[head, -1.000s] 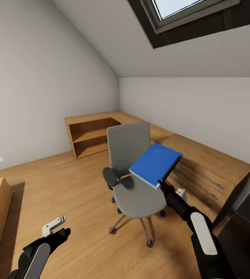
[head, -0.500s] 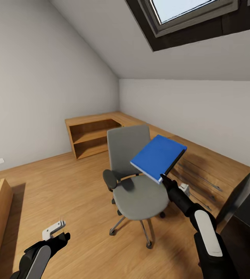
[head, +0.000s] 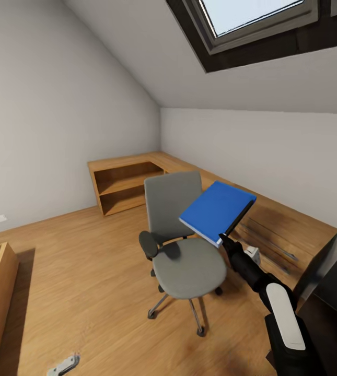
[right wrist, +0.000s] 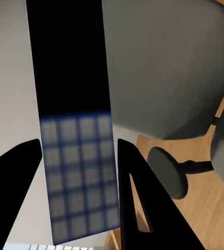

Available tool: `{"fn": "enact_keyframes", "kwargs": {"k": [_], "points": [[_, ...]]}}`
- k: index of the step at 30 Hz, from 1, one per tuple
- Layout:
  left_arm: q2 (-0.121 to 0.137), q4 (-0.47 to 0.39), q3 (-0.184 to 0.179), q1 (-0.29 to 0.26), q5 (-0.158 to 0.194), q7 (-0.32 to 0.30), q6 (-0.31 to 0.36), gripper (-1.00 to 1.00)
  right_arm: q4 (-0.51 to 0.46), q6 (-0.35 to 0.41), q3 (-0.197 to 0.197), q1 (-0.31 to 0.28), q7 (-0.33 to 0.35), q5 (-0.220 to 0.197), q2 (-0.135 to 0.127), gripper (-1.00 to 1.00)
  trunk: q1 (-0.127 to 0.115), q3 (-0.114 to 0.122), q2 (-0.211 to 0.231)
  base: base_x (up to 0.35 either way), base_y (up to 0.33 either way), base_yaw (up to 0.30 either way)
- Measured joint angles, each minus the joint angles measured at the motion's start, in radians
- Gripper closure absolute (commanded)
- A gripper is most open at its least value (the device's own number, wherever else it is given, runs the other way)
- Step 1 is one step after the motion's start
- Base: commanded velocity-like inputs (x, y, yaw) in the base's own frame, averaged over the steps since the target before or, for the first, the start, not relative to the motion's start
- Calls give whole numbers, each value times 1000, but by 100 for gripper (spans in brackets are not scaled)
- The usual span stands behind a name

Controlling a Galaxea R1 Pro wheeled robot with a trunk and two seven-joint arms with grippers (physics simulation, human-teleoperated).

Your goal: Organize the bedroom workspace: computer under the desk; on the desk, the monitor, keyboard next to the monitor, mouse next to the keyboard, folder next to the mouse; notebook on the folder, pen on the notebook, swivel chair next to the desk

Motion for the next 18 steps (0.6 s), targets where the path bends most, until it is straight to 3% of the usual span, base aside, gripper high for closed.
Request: {"fn": "enact_keyframes", "kwargs": {"k": [2, 5, 11, 14, 18], "points": [[-1, 88, -12, 0, -48, -19, -79, -100, -1, 0, 0, 0, -1, 0, 0, 100, -8, 5, 14, 0, 0, -133], [1, 184, -22, 0, -75, -76, -162, -100, -3, 0, 0, 1, -1, 0, -1, 100, -19, 12, 35, 0, 0, -170], [2, 350, -25, 0, -85, -165, -278, -100, -3, 0, 0, 1, -1, 0, -1, 100, -42, 25, 77, 0, 0, -186], [3, 382, -26, 0, -86, -174, -326, -100, -3, -1, -1, 1, -1, 0, -1, 100, -54, 31, 98, 0, 0, -100], [5, 406, -27, 0, -85, -184, -340, -100, -6, 1, -1, 1, 2, -1, -2, 100, -69, 42, 126, 0, 0, -25]]}}
